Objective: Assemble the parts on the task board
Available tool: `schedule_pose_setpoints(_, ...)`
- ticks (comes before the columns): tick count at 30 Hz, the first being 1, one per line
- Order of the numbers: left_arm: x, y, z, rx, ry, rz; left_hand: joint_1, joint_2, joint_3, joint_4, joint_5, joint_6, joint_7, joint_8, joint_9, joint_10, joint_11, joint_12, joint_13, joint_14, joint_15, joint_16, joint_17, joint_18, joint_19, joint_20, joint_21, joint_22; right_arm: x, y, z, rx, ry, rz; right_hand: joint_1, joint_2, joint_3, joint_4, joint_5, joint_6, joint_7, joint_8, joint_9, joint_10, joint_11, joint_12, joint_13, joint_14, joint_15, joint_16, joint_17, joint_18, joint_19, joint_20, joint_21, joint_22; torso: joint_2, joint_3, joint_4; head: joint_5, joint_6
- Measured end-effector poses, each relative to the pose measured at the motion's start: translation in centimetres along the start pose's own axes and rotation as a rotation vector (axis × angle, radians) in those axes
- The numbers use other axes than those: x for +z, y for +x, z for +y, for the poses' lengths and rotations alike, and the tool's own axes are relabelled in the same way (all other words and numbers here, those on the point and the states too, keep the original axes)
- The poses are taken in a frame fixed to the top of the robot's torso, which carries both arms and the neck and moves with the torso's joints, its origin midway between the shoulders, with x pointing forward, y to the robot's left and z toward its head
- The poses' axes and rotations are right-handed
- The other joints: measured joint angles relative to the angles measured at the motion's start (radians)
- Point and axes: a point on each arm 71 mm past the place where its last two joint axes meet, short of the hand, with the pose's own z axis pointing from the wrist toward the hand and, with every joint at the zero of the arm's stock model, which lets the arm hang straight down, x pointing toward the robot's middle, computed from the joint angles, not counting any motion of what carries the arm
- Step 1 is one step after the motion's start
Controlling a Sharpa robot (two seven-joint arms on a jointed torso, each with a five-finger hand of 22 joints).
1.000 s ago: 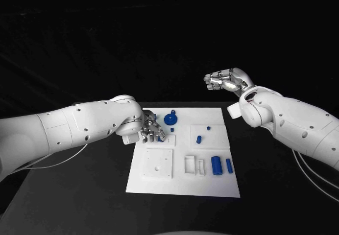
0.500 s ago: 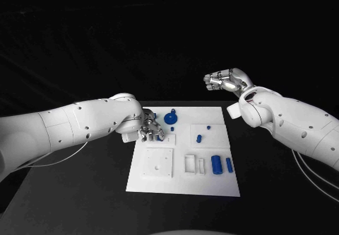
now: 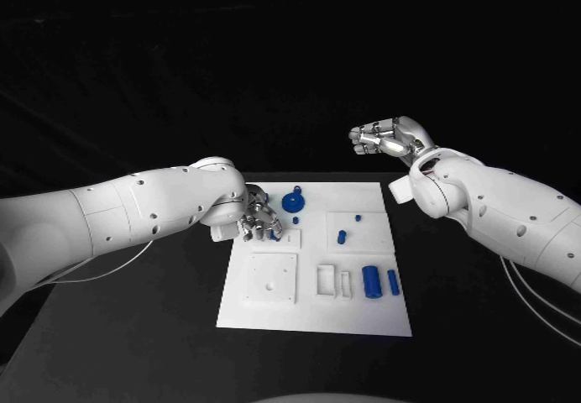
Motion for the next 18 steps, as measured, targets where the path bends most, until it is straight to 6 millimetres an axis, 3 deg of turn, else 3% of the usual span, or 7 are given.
schedule_pose_setpoints(18, 0.16, -0.01, -0.13, 0.010, -0.003, 0.016, 0.000, 0.000, -0.001, -0.001, -0.002, 0.000, 0.000, 0.002, 0.000, 0.000, 0.000, 0.000, -0.001, 0.000, 0.000, 0.000, 0.000, 0.000, -0.001, 0.001, 0.000, 0.000, -0.04, 0.11, -0.12, 0.001, 0.002, 0.002, 0.000, 0.000, 0.001, -0.007, 0.000, 0.000, 0.000, 0.000, 0.000, 0.000, 0.000, 0.000, 0.000, 0.000, 0.000, 0.000, 0.000, 0.000, 0.000, 0.000, 0.000, 0.000, 0.000, -0.0006, 0.0005, -0.002, -0.003)
